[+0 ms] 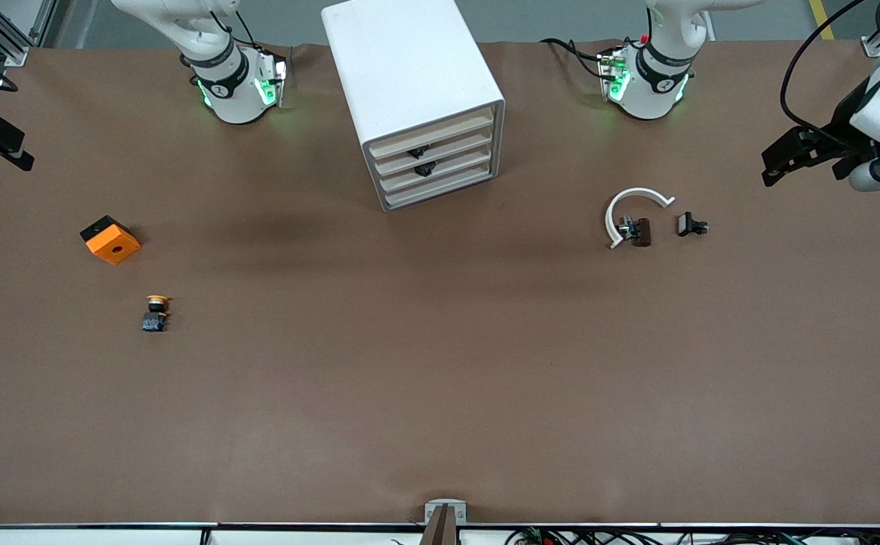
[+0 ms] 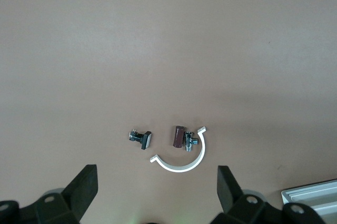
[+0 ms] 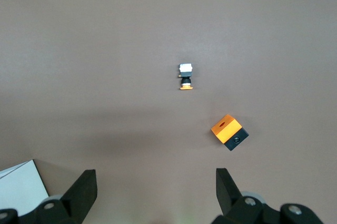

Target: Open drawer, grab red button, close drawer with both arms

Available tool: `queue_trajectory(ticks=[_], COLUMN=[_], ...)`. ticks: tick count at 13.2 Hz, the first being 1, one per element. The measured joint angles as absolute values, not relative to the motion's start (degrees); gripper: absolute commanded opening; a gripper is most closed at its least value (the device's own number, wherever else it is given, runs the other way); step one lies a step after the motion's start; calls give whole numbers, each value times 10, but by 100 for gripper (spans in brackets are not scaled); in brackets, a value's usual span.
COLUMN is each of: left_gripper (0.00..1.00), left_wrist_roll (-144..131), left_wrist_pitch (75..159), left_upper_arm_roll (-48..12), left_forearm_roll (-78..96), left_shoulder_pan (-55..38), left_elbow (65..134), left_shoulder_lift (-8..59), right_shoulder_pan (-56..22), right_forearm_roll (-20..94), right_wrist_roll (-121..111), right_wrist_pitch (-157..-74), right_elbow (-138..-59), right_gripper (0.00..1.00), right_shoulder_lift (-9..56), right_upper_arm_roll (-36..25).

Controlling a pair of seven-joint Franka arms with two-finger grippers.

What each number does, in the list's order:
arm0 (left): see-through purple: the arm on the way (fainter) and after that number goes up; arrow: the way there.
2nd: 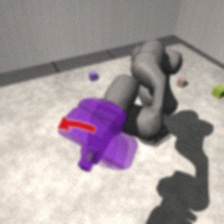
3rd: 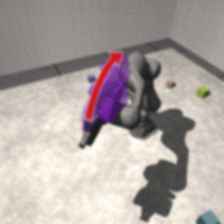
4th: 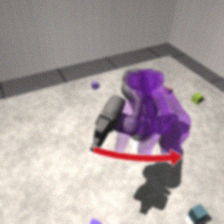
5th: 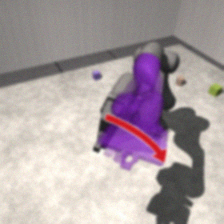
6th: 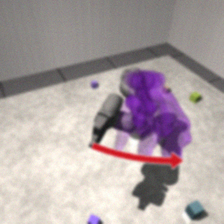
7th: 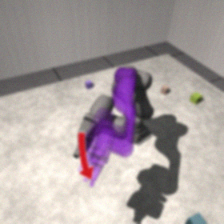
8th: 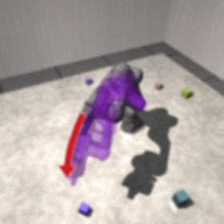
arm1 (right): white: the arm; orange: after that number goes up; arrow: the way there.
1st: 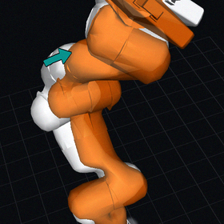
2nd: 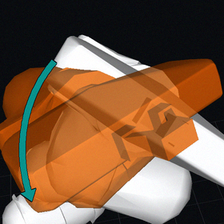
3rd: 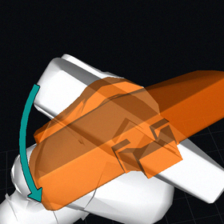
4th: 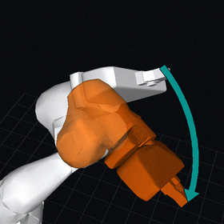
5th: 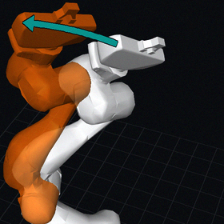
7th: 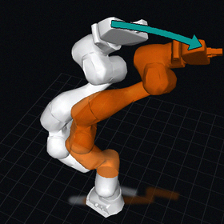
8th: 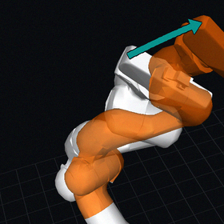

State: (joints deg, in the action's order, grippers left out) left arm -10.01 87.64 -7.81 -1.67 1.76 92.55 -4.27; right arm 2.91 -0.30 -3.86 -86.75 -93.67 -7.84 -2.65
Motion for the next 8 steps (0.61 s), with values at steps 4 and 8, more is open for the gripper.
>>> queue_trajectory(ticks=[4, 8], left_gripper=[100, 100], left_wrist_roll=[-100, -100], left_wrist_pitch=[876, 872], left_upper_arm_roll=[-78, -80], left_forearm_roll=[-17, -17], left_shoulder_pan=[17, 13], left_elbow=[924, 896], left_shoulder_lift=[-38, 6], right_shoulder_pan=[28, 28], right_forearm_roll=[-3, -3], right_wrist_roll=[-29, -28], right_wrist_pitch=[-858, -856], right_elbow=[-937, -938], right_gripper=[100, 100], right_shoulder_lift=[-79, -84], right_upper_arm_roll=[-27, -27])
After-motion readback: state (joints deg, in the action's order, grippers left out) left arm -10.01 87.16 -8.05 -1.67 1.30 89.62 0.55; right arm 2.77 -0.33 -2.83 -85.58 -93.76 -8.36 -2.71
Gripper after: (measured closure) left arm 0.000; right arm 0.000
